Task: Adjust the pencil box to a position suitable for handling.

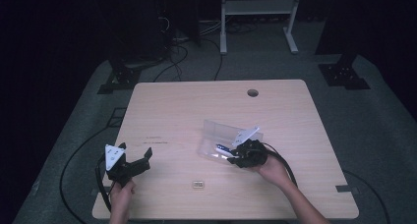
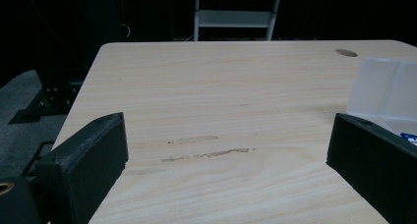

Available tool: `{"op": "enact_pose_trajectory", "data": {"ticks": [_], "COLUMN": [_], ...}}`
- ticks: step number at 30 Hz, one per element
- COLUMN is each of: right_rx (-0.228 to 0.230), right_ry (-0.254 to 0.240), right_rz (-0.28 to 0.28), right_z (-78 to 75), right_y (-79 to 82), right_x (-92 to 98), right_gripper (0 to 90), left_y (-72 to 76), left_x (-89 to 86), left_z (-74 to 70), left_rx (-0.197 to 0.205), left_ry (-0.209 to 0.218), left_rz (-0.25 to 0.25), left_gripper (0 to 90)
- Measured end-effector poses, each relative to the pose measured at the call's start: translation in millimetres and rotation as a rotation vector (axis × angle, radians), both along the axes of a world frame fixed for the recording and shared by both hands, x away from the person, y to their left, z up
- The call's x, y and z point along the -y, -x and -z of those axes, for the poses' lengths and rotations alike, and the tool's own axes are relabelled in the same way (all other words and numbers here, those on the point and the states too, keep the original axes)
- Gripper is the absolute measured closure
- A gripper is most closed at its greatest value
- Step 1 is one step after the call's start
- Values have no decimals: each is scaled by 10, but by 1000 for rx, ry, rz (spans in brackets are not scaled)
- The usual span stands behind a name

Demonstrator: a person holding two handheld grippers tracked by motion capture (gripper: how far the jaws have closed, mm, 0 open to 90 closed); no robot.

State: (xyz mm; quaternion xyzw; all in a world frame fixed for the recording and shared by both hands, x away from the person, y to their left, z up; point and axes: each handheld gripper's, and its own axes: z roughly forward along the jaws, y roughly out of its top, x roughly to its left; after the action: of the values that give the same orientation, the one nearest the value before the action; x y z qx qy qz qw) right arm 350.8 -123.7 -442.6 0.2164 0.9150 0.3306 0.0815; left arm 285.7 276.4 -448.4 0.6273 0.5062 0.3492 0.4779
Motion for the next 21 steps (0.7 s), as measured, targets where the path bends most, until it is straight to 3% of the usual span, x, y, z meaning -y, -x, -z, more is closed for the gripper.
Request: {"op": "enact_pose_trajectory", "data": {"ticks": [10,21], "right_rx": [-5,-29], "right_ry": [-6,-10], "right_rz": [-106,-153], "right_z": [-13,47], "right_y": [162,202], "right_x": [-270,-432], "right_gripper": [628,592], "left_y": [-1,4], "left_x": [-1,-5], "left_z": [1,-4], "left_rx": [-1,2], "left_ry": [0,0], "left_rz": [0,-1], "left_gripper": [11,10]}}
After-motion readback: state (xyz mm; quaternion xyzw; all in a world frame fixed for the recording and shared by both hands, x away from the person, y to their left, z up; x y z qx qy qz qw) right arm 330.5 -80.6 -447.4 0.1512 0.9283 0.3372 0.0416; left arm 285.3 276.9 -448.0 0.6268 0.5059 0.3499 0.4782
